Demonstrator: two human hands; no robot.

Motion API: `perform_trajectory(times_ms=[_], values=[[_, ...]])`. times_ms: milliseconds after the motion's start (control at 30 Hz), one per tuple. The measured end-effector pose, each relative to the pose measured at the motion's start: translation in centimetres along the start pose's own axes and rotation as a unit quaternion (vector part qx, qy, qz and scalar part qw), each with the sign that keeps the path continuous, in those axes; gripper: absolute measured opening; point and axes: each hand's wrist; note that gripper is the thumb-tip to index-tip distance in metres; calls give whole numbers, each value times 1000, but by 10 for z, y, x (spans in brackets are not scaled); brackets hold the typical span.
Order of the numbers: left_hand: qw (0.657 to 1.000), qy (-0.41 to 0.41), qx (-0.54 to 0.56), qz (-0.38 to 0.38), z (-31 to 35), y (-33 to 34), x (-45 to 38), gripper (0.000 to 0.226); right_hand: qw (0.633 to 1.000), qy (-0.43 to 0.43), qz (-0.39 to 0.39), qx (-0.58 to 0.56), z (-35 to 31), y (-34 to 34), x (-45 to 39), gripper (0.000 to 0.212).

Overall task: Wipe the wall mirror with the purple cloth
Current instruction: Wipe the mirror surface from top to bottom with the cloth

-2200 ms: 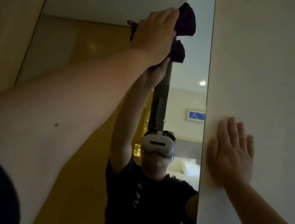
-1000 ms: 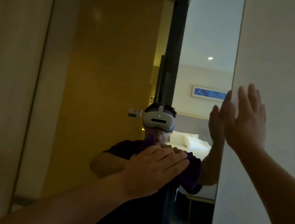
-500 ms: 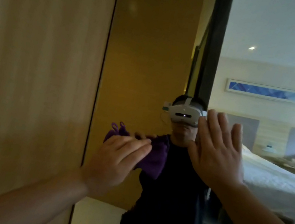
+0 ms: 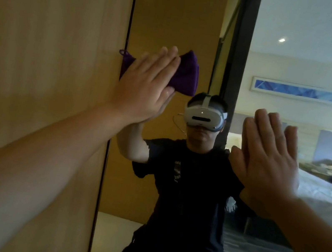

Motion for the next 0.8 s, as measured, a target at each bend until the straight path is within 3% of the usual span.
perform_trajectory(times_ms=[167, 333, 500, 600, 700, 800], values=[[998, 56, 11, 3, 30, 10, 98, 60, 1000, 3, -11, -1, -1, -2, 0, 68], [998, 60, 22, -13, 71, 23, 229, 62, 1000, 7, 3, -24, -3, -3, 0, 67], [996, 47, 41, -70, 106, 30, 312, 39, 1000, 7, -8, -7, -2, -4, -1, 66], [995, 24, 54, -75, 107, 27, 310, 37, 1000, 6, -28, 2, -2, -7, -3, 67], [993, -31, 105, -42, 103, 16, 272, 56, 999, -7, -46, -18, 1, -12, -5, 68], [988, -70, 134, 33, 94, -8, 182, 40, 997, 3, -58, -45, 14, -22, -1, 66]])
Point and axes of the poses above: each hand's wrist, its own x-axis away from the middle knuckle, its own y-axis out of the palm, z = x × y, and after that the axes turned 2 degrees about -x, right-handed
